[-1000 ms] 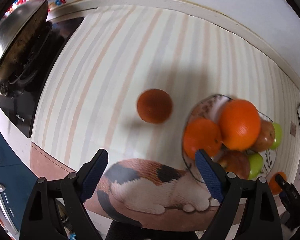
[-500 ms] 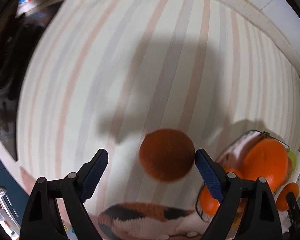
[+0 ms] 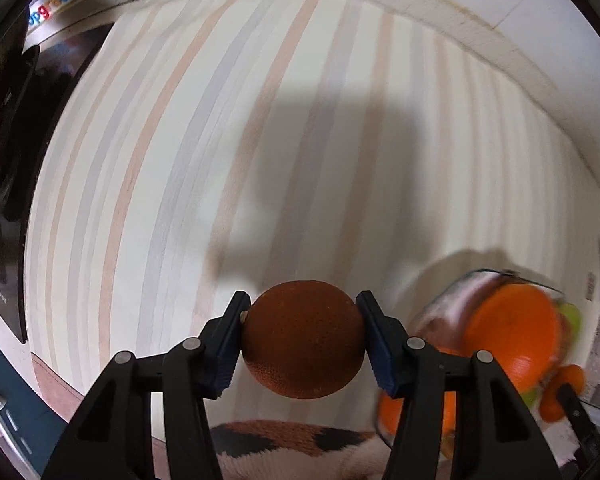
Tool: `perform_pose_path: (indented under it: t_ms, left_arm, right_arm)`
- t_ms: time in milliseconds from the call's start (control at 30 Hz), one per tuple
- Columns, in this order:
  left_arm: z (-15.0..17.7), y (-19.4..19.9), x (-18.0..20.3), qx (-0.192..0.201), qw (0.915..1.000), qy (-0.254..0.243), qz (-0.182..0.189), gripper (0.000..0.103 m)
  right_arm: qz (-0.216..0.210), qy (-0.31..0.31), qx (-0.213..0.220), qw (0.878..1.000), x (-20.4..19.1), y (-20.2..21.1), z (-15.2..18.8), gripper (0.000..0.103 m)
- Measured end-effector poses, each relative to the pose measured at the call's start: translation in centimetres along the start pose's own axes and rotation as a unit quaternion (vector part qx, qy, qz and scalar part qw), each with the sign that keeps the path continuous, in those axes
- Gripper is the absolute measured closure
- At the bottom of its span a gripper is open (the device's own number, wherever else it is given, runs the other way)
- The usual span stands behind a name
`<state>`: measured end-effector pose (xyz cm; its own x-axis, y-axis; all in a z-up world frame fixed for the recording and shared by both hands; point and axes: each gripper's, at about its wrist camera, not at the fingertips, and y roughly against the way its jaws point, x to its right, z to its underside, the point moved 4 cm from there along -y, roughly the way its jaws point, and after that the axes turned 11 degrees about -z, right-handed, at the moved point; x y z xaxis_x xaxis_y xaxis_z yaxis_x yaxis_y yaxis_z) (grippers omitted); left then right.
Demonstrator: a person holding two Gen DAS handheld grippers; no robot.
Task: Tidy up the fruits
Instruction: 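Lower the tangerine onto the plate with the left tool while the right tool places the orange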
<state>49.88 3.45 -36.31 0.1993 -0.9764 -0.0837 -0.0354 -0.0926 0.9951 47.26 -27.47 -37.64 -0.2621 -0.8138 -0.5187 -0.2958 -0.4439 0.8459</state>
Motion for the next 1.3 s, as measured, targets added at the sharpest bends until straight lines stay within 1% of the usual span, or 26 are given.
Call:
perform_pose_path:
  t_ms: [67,133,267,367,467,600,833,1033,1133,1300]
  left_arm:
    - [0.0,1.4,0.7,0.007,0.9998,-0.004,0.02,0.051]
    - [-0.4,2.6,1.8,0.004,0.9987,-0.01,0.05,0.051]
    - [-0.9,2.5,4.0,-0.024,0.9951,-0.026,0.092,0.051]
    - [-1.5,1.4,5.4,-0.054,0.9922,-0.038,0.106,0.051]
    - [-1.4,0.2,6.5,-0.079,0.9895,-0.047,0.111,0.051]
    - [-1.2,-0.4,6.7,-0.092,0.9879,-0.05,0.114,0.05]
    - [-1.4,0.0,6.3,-0.088,0.9881,-0.053,0.114,0.05]
    - [-1.6,-0.2,6.2,-0.099,0.9872,-0.05,0.115,0.049]
    - [-1.6,-0.1,6.2,-0.104,0.9872,-0.053,0.109,0.049]
    - [-1.5,0.0,6.3,-0.105,0.9879,-0.057,0.099,0.049]
  right_arm:
    - [0.001,0.0,0.0,1.0,0.3,0.3,0.1,0.035]
    - [0.002,-0.002,0.001,1.0,0.5,0.4,0.2,0.035]
    - [-0.001,-0.01,0.001,1.0,0.9,0.3,0.3,0.035]
    - [0.003,-0.011,0.0,1.0,1.2,-0.1,0.4,0.035]
    - [0.004,-0.013,-0.004,1.0,1.4,-0.6,0.5,0.035]
    - [0.007,-0.013,-0.009,1.0,1.8,-1.1,0.7,0.035]
    - [0.01,-0.005,-0.015,1.0,1.8,-2.4,0.9,0.035]
    - [0.01,-0.009,-0.024,1.0,1.7,-2.9,0.5,0.035]
    - [0.011,-0.01,-0.024,1.0,1.6,-2.8,0.2,0.031]
    - [0.01,-0.012,-0.02,1.0,1.5,-2.4,0.1,0.03]
